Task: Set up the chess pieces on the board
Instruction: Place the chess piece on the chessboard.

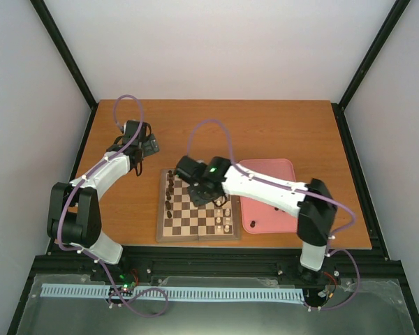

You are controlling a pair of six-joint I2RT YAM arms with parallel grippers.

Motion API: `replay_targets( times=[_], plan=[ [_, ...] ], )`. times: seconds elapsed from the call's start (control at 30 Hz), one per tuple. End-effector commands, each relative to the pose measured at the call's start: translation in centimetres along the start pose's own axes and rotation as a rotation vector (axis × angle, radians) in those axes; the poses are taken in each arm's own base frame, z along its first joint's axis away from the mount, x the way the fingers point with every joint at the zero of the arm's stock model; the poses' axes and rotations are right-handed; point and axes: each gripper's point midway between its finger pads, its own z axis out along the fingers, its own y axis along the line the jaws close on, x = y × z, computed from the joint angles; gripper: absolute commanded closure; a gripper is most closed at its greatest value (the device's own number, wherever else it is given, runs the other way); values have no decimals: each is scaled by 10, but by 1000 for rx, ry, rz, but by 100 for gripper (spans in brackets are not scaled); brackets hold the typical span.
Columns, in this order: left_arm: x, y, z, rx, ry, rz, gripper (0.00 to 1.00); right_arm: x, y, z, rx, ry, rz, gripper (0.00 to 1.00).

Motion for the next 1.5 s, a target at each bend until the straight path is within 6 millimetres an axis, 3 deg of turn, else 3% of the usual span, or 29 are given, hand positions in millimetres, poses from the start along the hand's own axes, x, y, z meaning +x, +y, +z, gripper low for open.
replay_targets(
  times=[0.0, 0.23, 0.5, 1.47],
  plan=[
    [-17, -8, -10, 22, -38, -4, 0, 4, 48, 10, -61, 26, -124, 97],
    [-16, -6, -10, 18, -39, -7, 0, 15, 103, 23, -129, 59, -229, 97],
    [-16, -6, -11, 20, -40, -7, 0, 28, 134, 38, -188, 127, -290, 97],
    [-15, -7, -8, 17, -32, -3, 0, 33, 161, 65, -249, 184, -340, 97]
  ],
)
